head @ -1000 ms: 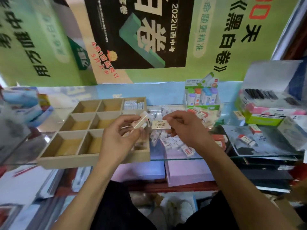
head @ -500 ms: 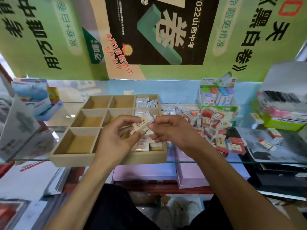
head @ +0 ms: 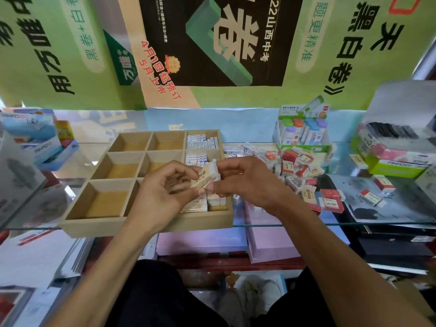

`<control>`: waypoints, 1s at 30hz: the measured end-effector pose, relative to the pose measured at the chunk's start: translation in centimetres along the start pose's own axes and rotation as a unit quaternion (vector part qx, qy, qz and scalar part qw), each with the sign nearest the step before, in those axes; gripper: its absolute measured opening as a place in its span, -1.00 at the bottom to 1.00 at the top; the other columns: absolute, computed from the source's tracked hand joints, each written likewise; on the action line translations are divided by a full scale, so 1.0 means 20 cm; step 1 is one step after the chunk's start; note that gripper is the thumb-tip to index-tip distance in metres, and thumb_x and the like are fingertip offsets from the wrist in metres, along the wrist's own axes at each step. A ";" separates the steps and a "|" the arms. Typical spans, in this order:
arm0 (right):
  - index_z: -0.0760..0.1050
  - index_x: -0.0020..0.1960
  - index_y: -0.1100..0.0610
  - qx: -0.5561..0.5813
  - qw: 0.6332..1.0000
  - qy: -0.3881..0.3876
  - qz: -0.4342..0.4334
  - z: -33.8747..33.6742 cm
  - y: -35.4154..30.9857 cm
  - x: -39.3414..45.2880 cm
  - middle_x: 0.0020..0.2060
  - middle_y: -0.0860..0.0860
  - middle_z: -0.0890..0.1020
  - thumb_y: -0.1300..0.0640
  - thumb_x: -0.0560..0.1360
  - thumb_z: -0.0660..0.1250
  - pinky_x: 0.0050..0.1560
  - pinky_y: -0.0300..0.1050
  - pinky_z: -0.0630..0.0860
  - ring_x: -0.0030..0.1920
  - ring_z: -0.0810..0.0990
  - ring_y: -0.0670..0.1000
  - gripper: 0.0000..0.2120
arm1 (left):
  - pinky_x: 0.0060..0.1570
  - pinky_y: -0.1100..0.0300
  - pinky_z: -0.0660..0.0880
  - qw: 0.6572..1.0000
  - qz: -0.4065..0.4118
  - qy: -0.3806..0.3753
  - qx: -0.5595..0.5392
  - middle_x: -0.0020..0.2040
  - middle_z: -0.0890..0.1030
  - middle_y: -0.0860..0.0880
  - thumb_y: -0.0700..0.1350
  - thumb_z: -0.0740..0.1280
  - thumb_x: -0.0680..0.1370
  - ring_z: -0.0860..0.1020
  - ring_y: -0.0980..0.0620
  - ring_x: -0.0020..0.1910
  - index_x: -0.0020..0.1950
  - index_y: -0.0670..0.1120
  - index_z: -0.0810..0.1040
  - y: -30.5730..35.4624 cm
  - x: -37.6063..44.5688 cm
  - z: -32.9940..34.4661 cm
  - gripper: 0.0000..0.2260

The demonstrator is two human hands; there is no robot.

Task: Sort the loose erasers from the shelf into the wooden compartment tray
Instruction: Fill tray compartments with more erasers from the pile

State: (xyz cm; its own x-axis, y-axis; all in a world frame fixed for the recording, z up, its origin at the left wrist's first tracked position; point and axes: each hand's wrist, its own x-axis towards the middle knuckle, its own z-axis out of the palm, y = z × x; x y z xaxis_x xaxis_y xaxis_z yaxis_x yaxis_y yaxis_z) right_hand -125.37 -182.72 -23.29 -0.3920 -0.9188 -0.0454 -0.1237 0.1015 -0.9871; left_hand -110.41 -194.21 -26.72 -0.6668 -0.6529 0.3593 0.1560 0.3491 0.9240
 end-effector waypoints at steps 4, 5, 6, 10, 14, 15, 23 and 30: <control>0.63 -0.11 0.11 -0.021 1.000 0.007 0.004 0.01 -0.01 0.00 -0.18 0.14 0.69 0.38 0.34 0.51 -0.24 -0.26 0.58 -0.30 0.63 -0.06 -0.77 | -0.01 0.28 0.56 1.000 -0.010 0.008 0.011 -0.05 0.70 -0.01 -0.39 0.49 0.34 0.66 0.04 0.01 -0.13 -0.12 0.56 0.02 -0.01 -0.04 -0.76; 0.65 -0.10 0.11 -0.032 0.999 0.007 0.004 0.01 0.00 0.00 -0.20 0.13 0.68 0.36 0.33 0.52 -0.25 -0.27 0.57 -0.31 0.64 -0.06 -0.78 | -0.02 0.31 0.54 1.000 -0.015 0.012 0.014 -0.06 0.70 0.01 -0.40 0.47 0.37 0.65 0.07 0.00 -0.11 -0.11 0.57 0.02 -0.02 -0.07 -0.76; 0.66 -0.06 0.14 -0.041 0.999 0.006 0.004 0.02 0.00 0.00 -0.19 0.13 0.69 0.34 0.33 0.53 -0.24 -0.26 0.58 -0.29 0.65 -0.05 -0.78 | -0.04 0.35 0.52 0.999 -0.020 0.017 0.025 -0.08 0.70 0.05 -0.39 0.45 0.41 0.65 0.12 0.00 -0.09 -0.10 0.58 0.03 -0.03 -0.09 -0.77; 0.65 0.03 0.14 -0.044 0.999 0.013 0.006 0.07 0.00 0.01 -0.16 0.05 0.72 0.30 0.35 0.53 -0.10 -0.17 0.64 -0.17 0.70 -0.02 -0.73 | 0.04 0.26 0.52 0.987 -0.020 0.032 0.154 -0.07 0.69 0.18 -0.25 0.43 0.50 0.63 0.19 0.00 -0.05 0.03 0.61 0.05 -0.06 -0.25 -0.82; 0.64 0.01 0.08 -0.046 0.998 0.043 0.004 0.13 -0.01 0.04 -0.16 0.02 0.72 0.24 0.32 0.56 -0.03 -0.01 0.65 -0.15 0.71 0.02 -0.71 | 0.06 0.22 0.50 0.947 -0.017 0.018 0.320 -0.09 0.64 0.20 -0.16 0.46 0.47 0.57 0.22 -0.05 -0.08 0.15 0.64 0.04 -0.02 -0.40 -0.82; 0.64 0.01 0.07 -0.046 0.998 0.053 0.000 0.14 -0.01 0.05 -0.16 0.03 0.72 0.24 0.32 0.56 -0.04 -0.02 0.65 -0.17 0.71 0.02 -0.71 | 0.06 0.19 0.51 0.937 -0.013 0.012 0.349 -0.08 0.63 0.17 -0.16 0.47 0.46 0.56 0.20 -0.06 -0.08 0.13 0.65 0.03 0.01 -0.42 -0.82; 0.65 -0.01 0.01 -0.050 0.994 0.094 -0.009 0.23 -0.02 0.11 -0.10 0.02 0.69 0.20 0.31 0.57 -0.05 -0.08 0.65 -0.22 0.71 0.05 -0.71 | 0.03 0.11 0.47 0.797 -0.016 -0.100 0.596 -0.02 0.59 0.02 -0.08 0.42 0.41 0.48 0.00 0.02 -0.03 0.08 0.65 -0.03 0.15 -0.45 -0.84; 0.64 0.04 0.08 -0.065 0.996 0.065 -0.006 0.25 -0.02 0.16 -0.10 -0.03 0.69 0.23 0.35 0.54 -0.17 -0.21 0.64 -0.15 0.69 -0.02 -0.72 | -0.13 0.20 0.32 0.789 -0.036 -0.078 0.608 -0.12 0.45 0.04 -0.09 0.44 0.39 0.47 -0.03 0.00 -0.10 0.03 0.58 -0.07 0.16 -0.49 -0.88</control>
State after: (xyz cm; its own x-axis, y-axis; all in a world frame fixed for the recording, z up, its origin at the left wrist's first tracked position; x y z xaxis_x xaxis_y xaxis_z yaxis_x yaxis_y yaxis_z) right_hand -121.95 -187.58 -23.76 -0.5038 -0.8638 -0.0042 -0.2432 0.1465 -0.9589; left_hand -105.64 -203.37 -25.53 -0.7380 -0.6434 0.2034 -0.6385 0.7633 0.0980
